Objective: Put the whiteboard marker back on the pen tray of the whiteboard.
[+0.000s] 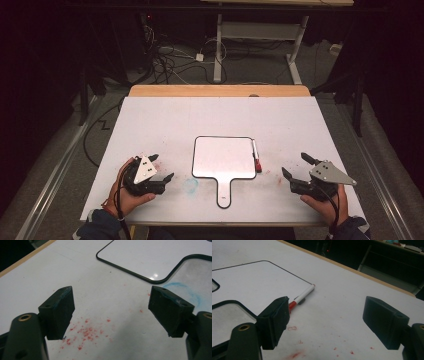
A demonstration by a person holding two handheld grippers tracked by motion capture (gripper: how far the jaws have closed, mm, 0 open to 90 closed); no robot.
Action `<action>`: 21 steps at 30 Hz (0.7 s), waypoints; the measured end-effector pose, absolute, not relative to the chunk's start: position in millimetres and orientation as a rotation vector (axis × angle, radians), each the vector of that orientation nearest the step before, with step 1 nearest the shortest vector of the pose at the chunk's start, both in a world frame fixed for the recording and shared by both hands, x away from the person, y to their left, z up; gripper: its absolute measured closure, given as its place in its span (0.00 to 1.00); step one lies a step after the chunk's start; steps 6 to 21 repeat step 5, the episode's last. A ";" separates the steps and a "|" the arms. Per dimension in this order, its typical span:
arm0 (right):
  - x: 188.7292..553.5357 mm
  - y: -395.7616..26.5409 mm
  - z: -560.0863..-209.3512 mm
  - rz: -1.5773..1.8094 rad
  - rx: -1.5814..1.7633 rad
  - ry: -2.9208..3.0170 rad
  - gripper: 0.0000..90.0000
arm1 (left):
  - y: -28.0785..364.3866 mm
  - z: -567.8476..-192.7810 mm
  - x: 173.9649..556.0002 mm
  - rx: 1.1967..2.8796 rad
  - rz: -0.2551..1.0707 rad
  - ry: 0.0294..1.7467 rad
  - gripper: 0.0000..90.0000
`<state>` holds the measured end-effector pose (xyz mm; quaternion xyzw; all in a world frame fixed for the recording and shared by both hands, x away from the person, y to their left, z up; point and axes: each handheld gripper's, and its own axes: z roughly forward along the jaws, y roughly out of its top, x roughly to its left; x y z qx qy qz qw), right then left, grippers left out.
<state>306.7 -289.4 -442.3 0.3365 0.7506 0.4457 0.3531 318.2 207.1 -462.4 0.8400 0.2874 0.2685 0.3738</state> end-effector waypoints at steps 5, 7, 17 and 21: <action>306.8 -289.4 -443.1 1.140 0.861 1.942 0.25 | 206.0 -462.2 319.3 2.150 0.685 0.732 0.23; 306.8 -289.4 -443.1 1.140 0.861 1.942 0.25 | 206.0 -462.2 319.3 2.150 0.685 0.732 0.23; 306.8 -289.4 -443.1 1.140 0.861 1.942 0.25 | 206.0 -462.2 319.3 2.150 0.685 0.732 0.23; 306.8 -289.4 -443.1 1.140 0.861 1.942 0.25 | 206.0 -462.2 319.3 2.150 0.685 0.732 0.23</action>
